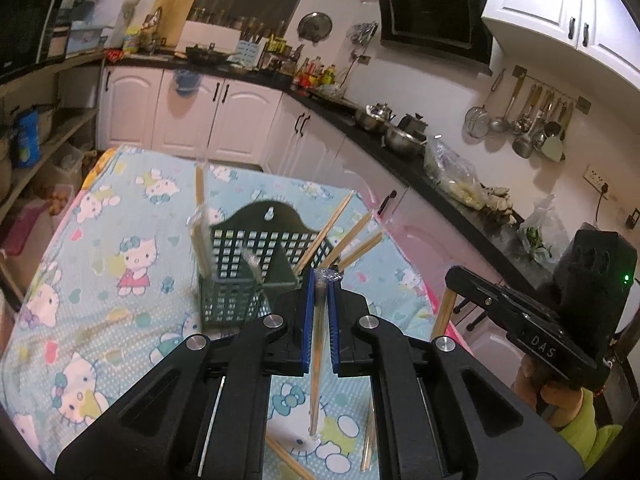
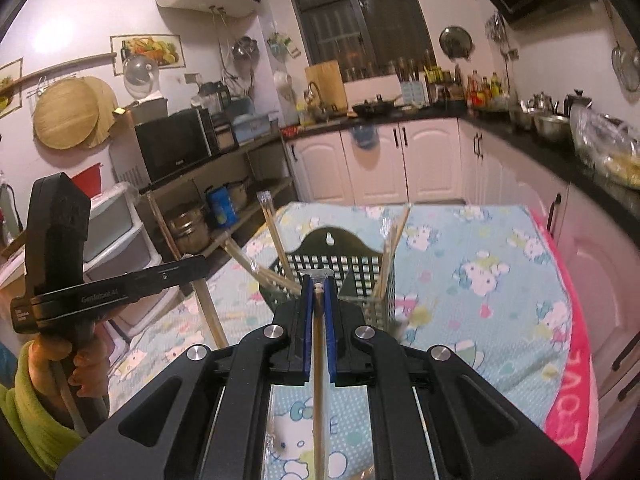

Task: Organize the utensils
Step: 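Lift both held chopsticks and carry them above the caddy, then lower both held chopsticks down into the caddy compartments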

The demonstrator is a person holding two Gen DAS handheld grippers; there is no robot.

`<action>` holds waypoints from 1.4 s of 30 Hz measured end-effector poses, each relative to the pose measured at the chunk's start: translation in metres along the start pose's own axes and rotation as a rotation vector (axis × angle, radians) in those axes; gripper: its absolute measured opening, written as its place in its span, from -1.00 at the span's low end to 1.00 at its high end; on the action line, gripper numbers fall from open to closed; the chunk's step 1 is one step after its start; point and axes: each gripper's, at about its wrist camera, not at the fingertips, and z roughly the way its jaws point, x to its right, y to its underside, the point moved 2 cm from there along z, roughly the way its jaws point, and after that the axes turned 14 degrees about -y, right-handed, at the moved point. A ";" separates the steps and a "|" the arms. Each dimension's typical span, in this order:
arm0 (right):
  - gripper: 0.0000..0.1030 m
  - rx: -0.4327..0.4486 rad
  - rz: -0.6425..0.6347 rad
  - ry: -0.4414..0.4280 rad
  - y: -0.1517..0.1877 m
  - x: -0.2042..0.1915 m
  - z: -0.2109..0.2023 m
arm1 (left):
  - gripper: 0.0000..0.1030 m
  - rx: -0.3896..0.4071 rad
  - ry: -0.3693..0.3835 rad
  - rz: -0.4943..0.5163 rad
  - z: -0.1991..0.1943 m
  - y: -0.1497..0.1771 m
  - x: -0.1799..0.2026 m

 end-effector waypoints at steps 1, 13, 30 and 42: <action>-0.89 0.007 -0.005 0.002 -0.002 -0.001 -0.001 | -0.96 0.009 0.002 0.005 -0.002 -0.004 0.002; -0.89 0.099 -0.034 0.013 -0.035 -0.004 -0.004 | -0.96 0.124 0.001 0.028 -0.023 -0.052 0.009; -0.89 0.177 -0.111 0.019 -0.080 -0.021 0.017 | -0.96 0.254 -0.101 -0.001 -0.023 -0.108 -0.007; -0.89 0.242 -0.123 0.026 -0.100 -0.022 0.038 | -0.96 0.349 -0.185 -0.013 -0.019 -0.127 -0.022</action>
